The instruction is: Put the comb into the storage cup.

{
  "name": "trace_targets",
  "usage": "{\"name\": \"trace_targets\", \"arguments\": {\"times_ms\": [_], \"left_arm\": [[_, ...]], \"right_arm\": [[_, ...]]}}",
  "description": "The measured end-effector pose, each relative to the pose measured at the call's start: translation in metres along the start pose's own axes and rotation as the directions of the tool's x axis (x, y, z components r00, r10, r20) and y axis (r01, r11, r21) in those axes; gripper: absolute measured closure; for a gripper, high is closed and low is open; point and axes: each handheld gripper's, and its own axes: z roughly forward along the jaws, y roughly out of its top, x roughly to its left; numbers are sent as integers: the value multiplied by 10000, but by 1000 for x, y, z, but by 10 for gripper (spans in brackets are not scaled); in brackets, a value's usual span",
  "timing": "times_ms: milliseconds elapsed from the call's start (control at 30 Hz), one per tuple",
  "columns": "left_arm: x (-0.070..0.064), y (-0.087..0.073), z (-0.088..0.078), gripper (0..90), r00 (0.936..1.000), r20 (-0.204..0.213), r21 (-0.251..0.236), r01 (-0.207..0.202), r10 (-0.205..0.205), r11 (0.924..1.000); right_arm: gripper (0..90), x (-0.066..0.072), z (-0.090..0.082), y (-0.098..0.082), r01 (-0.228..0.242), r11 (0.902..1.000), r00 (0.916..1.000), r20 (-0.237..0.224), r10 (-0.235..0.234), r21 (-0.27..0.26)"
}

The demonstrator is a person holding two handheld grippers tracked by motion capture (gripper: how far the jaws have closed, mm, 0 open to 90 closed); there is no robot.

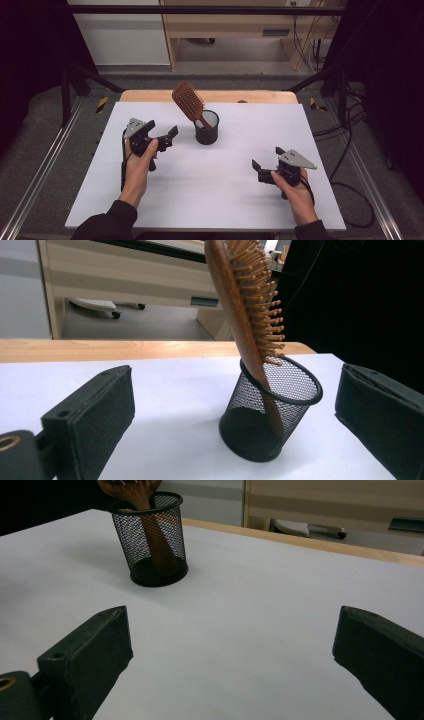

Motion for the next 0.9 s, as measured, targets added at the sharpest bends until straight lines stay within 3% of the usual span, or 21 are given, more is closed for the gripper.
{"name": "trace_targets", "arguments": {"times_ms": [600, 900], "left_arm": [[27, -1, -38, 28, 9990, -457, -380, -29, 12, 9993], [40, -2, -47, 28, 9974, -702, -593, 94, -135, 9982]], "right_arm": [[28, 6, 3, 2, 181, 9998, 9998, -53, -180, 105], [29, 4, 2, 1, 152, 9998, 9999, -55, -152, 97]]}}
